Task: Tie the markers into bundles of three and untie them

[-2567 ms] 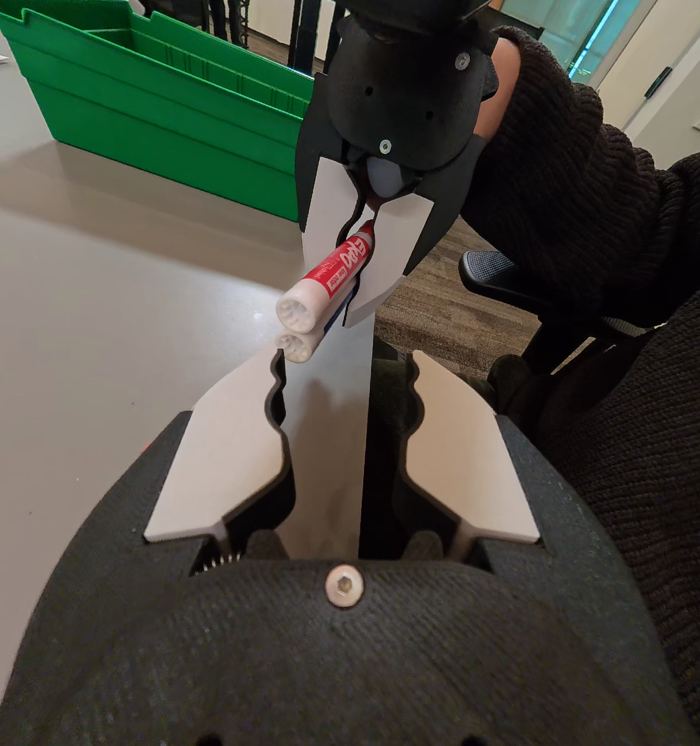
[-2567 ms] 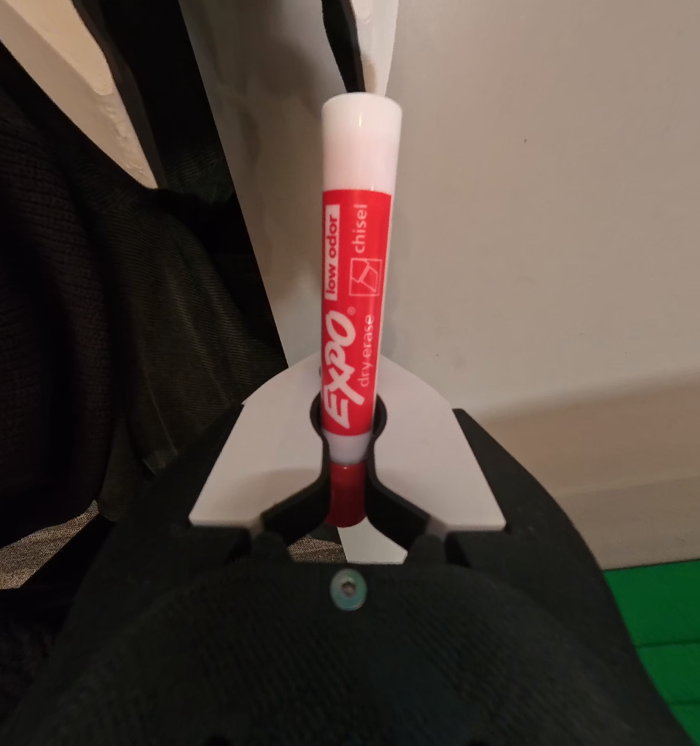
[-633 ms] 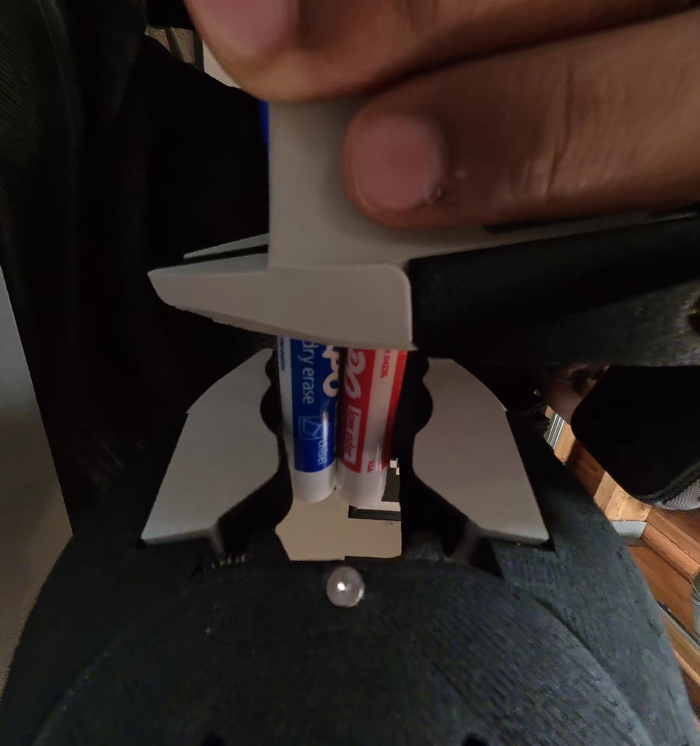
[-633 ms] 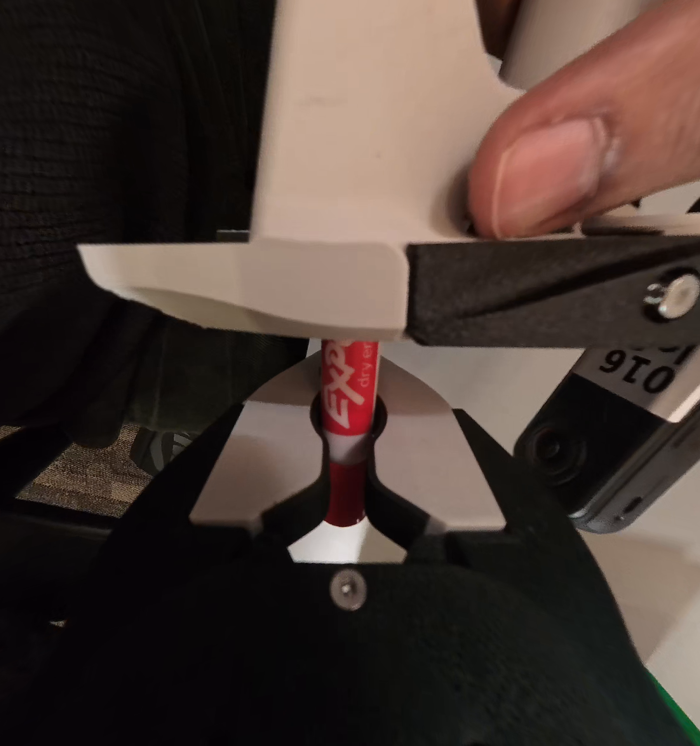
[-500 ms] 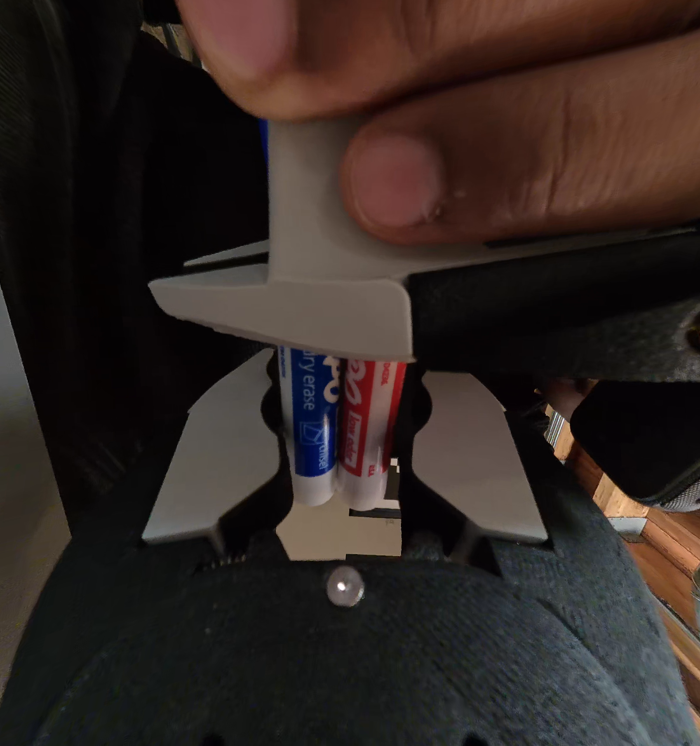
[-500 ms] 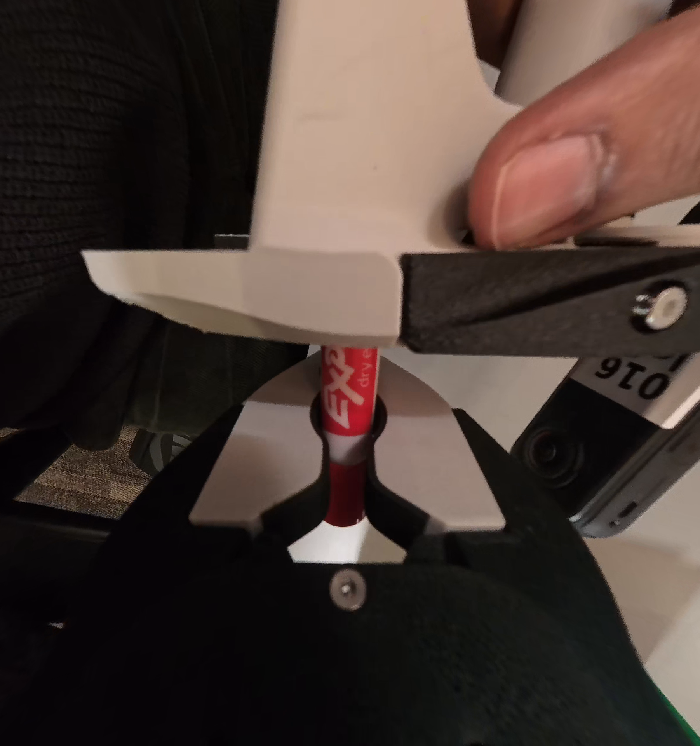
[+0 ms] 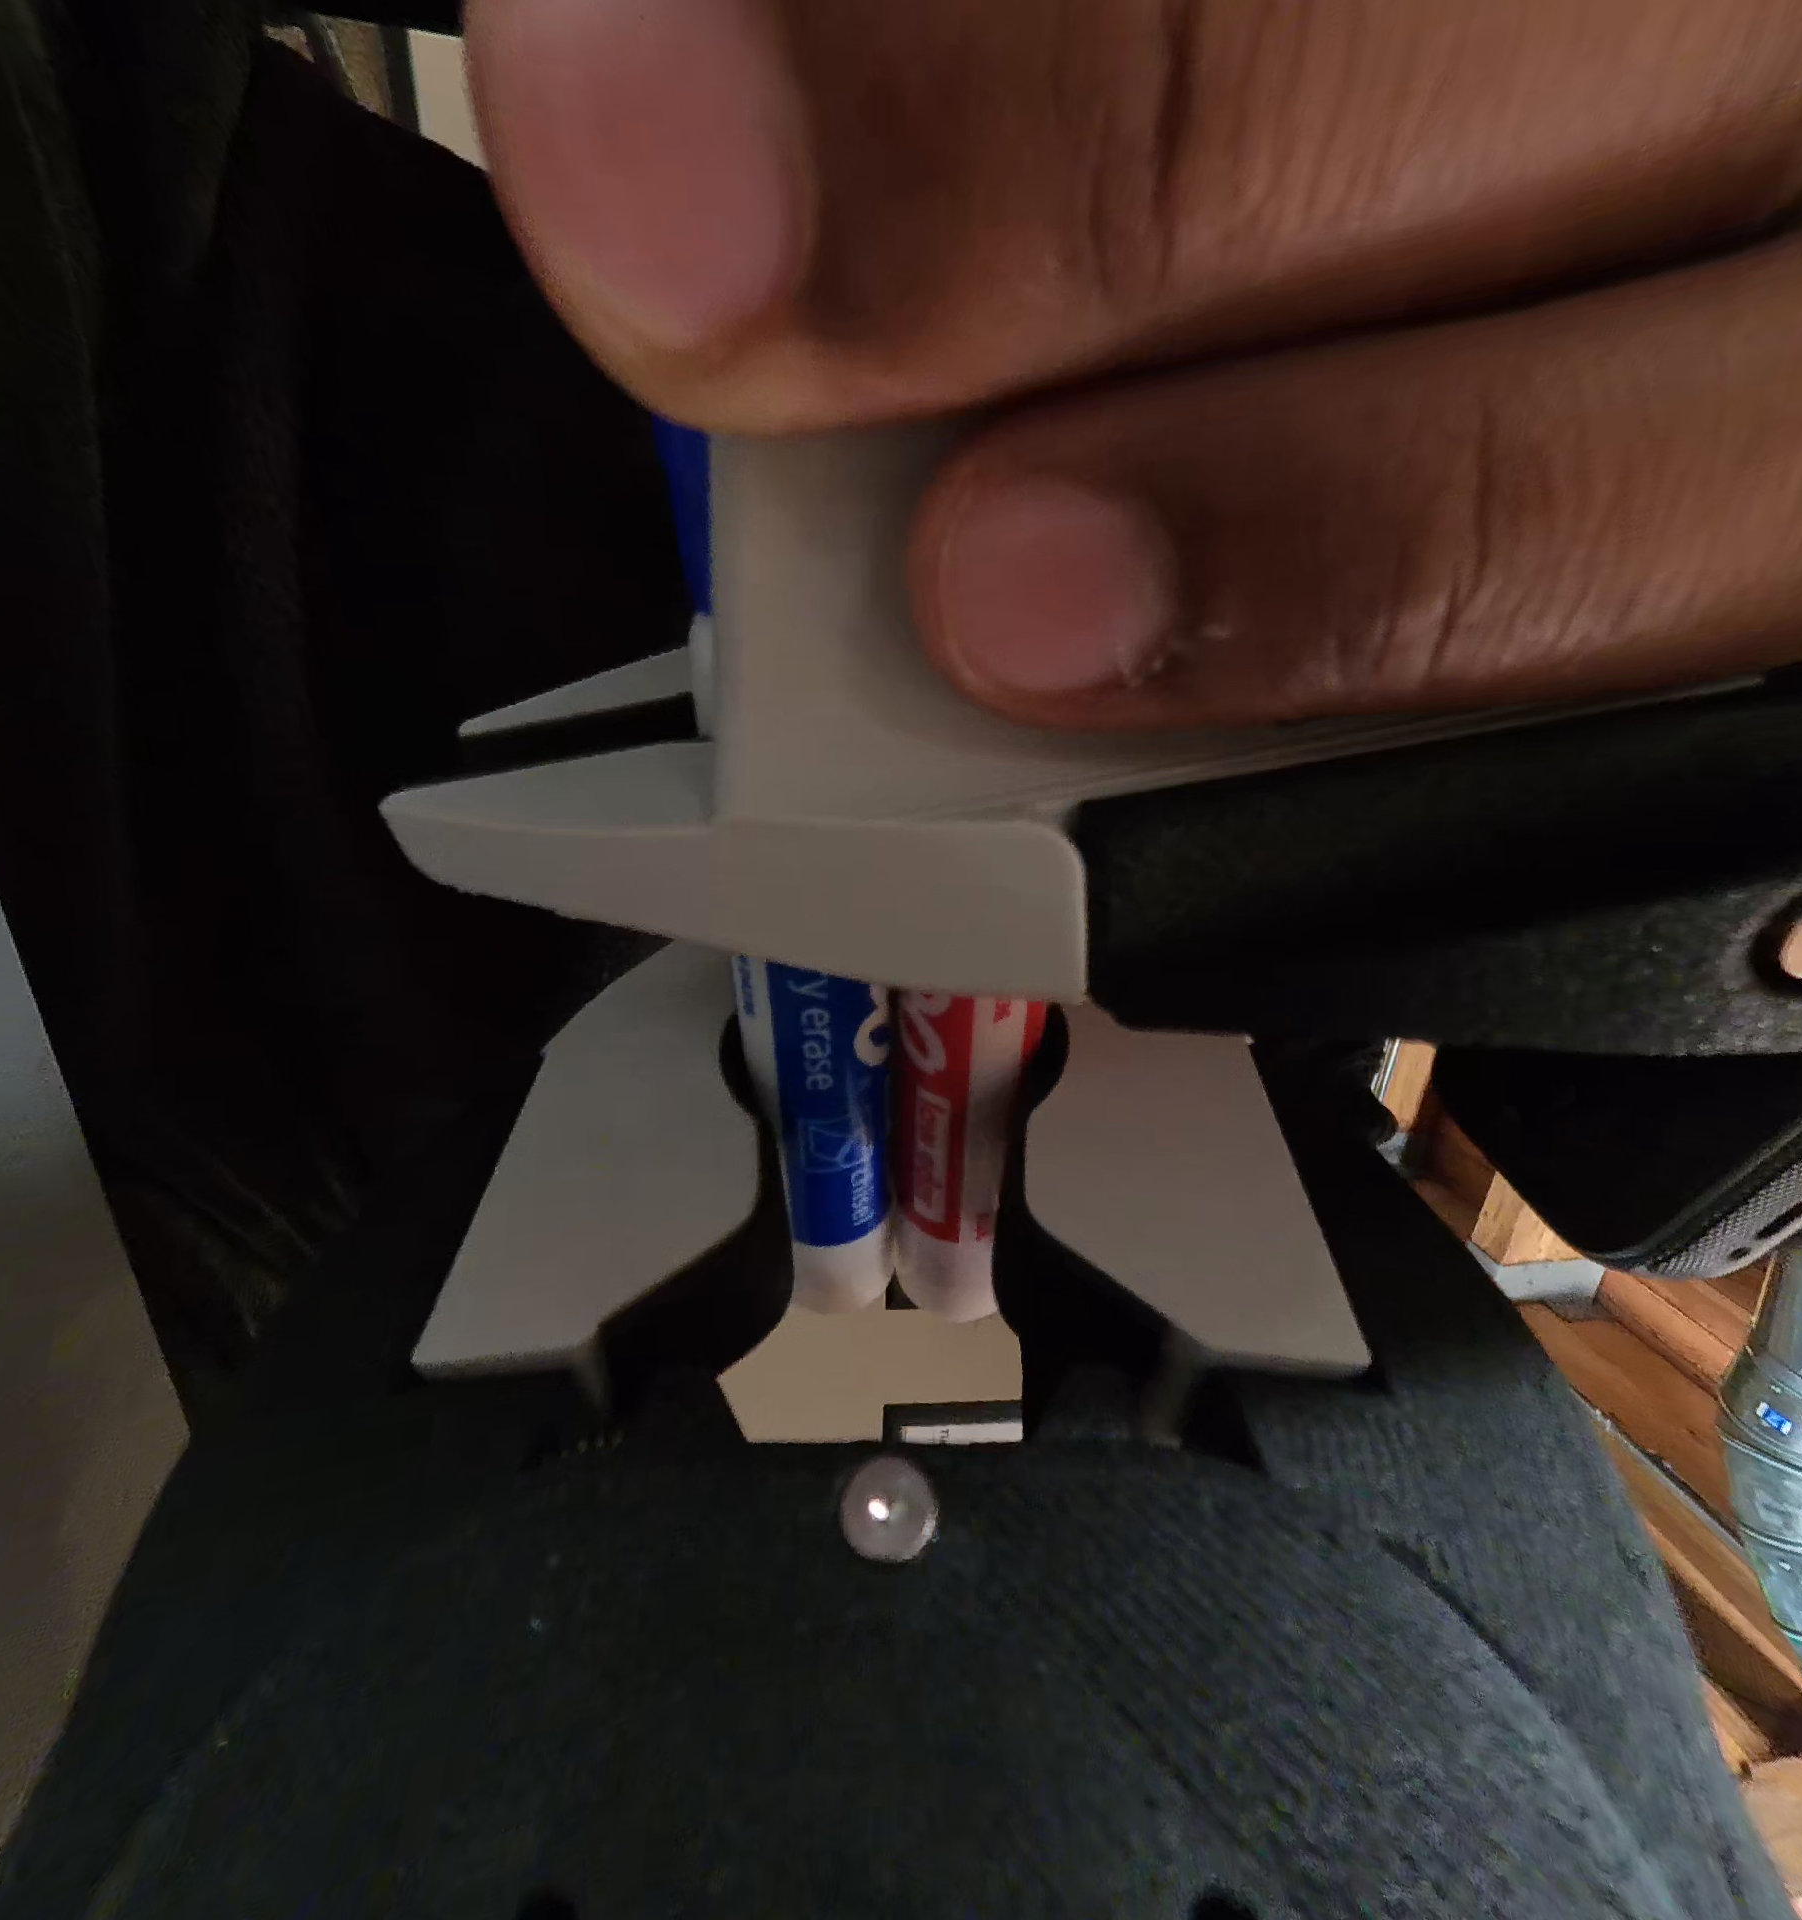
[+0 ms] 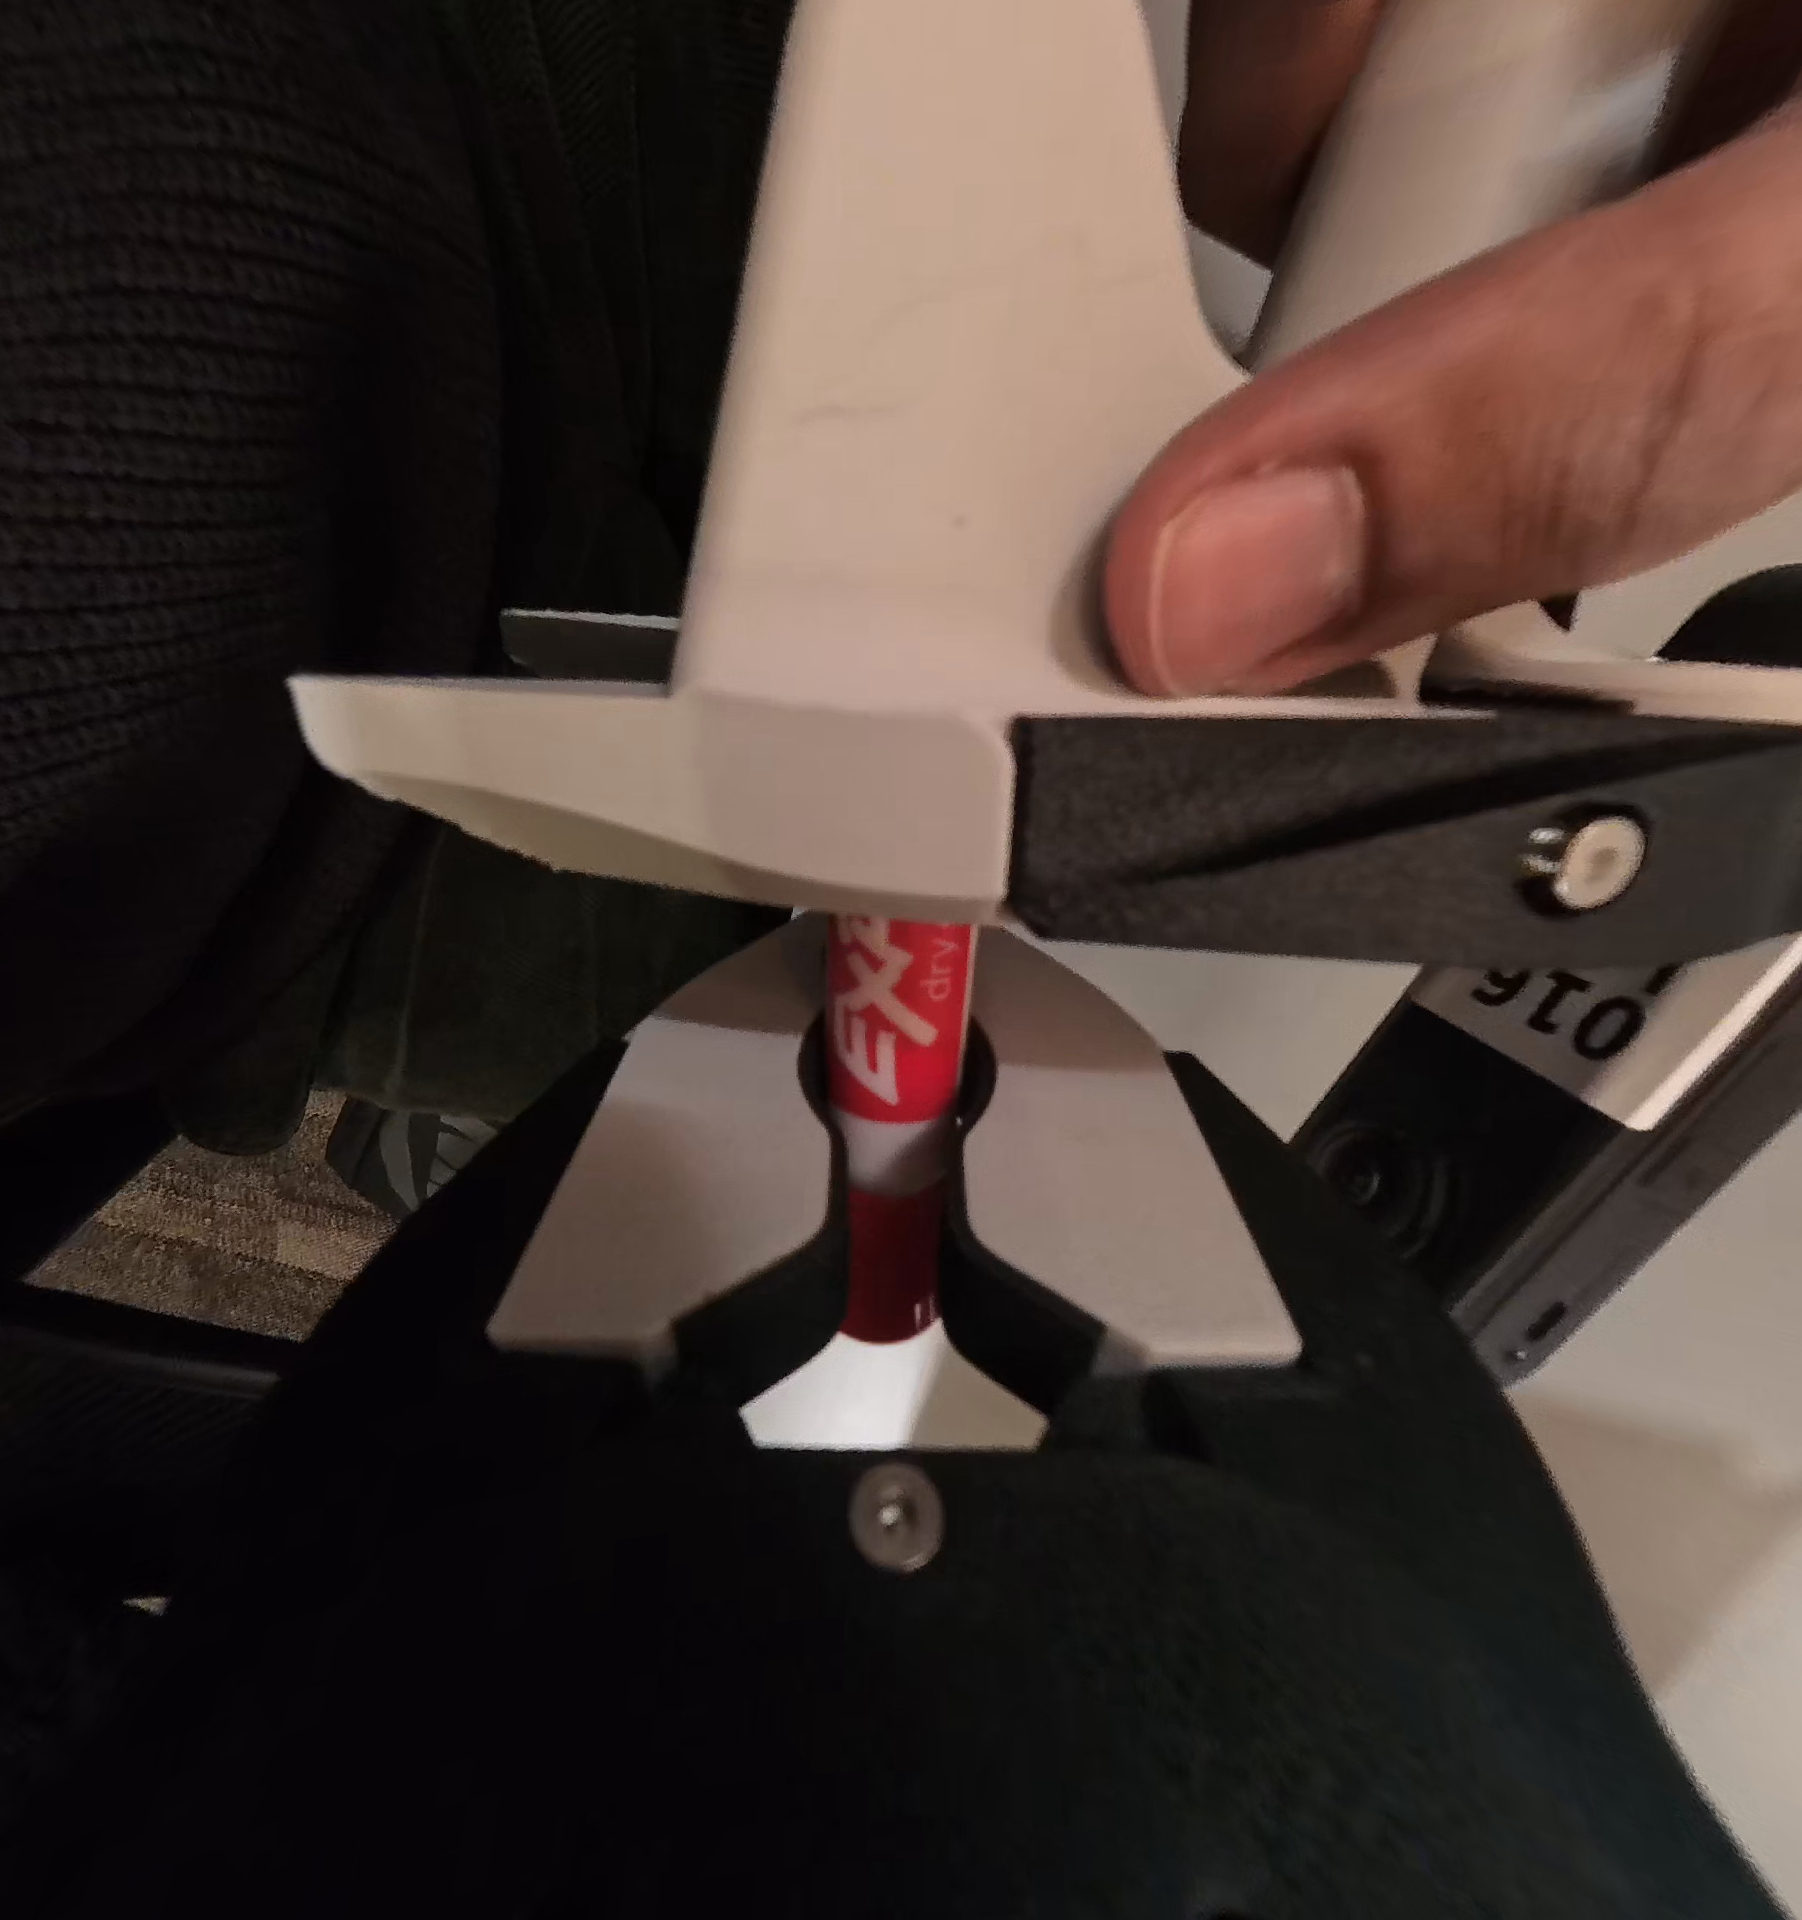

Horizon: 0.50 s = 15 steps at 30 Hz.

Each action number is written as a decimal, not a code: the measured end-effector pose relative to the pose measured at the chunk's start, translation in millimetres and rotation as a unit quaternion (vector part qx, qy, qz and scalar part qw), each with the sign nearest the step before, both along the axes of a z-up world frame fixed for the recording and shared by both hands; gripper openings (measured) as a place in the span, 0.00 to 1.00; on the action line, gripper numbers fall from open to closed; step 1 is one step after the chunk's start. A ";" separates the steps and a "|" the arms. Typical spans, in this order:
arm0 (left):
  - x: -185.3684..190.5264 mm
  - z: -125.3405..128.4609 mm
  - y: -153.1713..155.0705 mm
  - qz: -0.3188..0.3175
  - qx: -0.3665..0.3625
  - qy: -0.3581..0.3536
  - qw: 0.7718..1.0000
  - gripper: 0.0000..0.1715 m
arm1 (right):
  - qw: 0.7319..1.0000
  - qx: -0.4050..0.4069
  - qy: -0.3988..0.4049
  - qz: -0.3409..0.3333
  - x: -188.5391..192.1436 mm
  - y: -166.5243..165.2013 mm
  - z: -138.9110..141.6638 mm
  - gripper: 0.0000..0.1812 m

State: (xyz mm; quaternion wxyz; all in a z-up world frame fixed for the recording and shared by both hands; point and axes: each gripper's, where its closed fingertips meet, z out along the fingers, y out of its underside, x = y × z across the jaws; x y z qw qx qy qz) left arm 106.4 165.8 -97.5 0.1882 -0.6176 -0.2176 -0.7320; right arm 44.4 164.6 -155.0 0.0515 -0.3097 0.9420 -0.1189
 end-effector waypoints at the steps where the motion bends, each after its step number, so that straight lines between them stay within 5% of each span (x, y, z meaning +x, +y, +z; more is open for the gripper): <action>1: 1.1 0.5 -0.7 -0.004 0.003 -0.002 1.000 0.26 | 1.000 -0.001 -0.001 0.001 0.7 -0.3 -0.2 0.08; 15: -1.5 -10.8 3.8 0.034 0.014 0.100 0.994 0.26 | 0.998 -0.042 0.041 -0.011 -11.6 -5.7 2.3 0.14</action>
